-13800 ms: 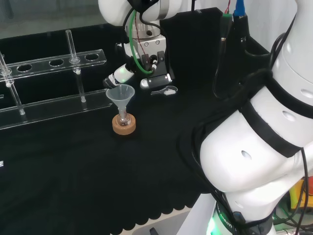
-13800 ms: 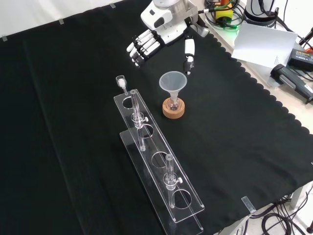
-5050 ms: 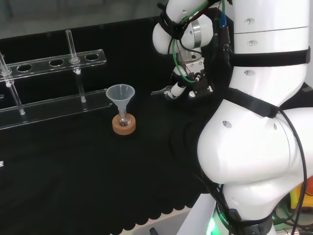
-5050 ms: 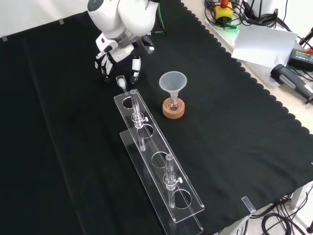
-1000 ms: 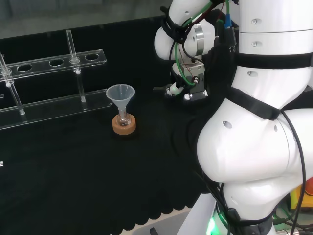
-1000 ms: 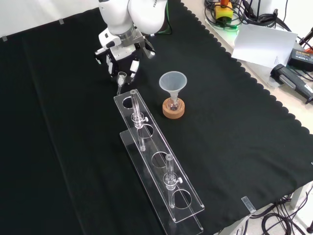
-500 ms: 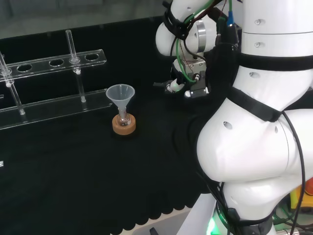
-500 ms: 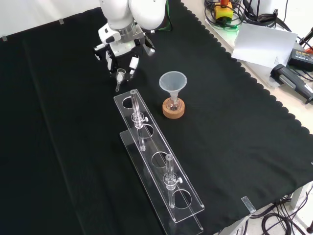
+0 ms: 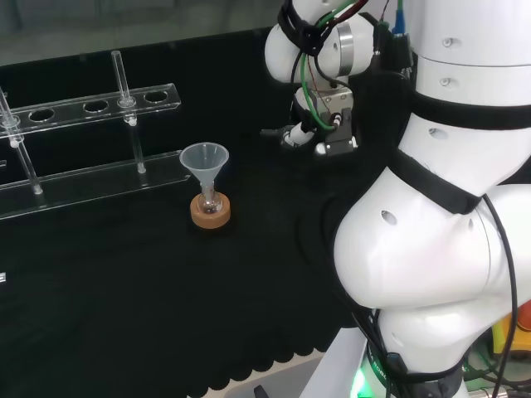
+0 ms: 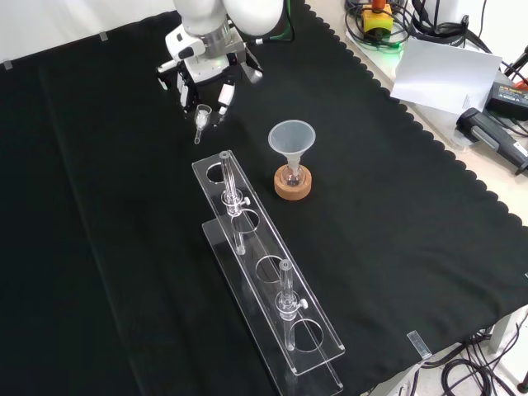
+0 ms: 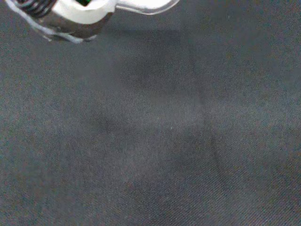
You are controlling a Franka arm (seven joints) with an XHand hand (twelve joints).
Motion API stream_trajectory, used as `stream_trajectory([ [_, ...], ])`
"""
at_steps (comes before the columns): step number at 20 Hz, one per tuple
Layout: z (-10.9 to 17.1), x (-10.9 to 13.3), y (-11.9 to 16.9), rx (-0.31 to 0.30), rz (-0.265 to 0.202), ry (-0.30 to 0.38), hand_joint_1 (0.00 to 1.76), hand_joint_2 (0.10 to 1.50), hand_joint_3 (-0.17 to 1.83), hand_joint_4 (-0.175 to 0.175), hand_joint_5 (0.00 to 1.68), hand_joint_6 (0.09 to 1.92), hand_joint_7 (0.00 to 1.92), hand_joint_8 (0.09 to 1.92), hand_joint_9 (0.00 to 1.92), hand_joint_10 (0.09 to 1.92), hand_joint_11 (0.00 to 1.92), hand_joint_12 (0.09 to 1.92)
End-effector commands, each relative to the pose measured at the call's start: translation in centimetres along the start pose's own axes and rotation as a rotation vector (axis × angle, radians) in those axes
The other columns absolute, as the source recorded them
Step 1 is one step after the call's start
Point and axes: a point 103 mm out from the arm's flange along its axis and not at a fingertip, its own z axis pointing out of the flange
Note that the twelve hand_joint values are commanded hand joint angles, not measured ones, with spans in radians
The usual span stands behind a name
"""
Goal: Pick up the weighing funnel.
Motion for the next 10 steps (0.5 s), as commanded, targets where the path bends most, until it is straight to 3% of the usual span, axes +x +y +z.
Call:
stream_trajectory([
  [1, -2.4, 0.1, -1.5, -0.008, -0.007, -0.008, 1.11, 0.85, 0.22, 0.175, 1.36, 0.36, 1.57, 0.09, 1.17, 0.17, 0.00, 1.56],
  [10, -5.6, 0.5, -3.2, -0.041, -0.003, -0.005, 1.11, 0.85, 0.22, 0.175, 1.37, 0.35, 1.57, 0.09, 1.17, 0.17, 0.00, 1.56],
])
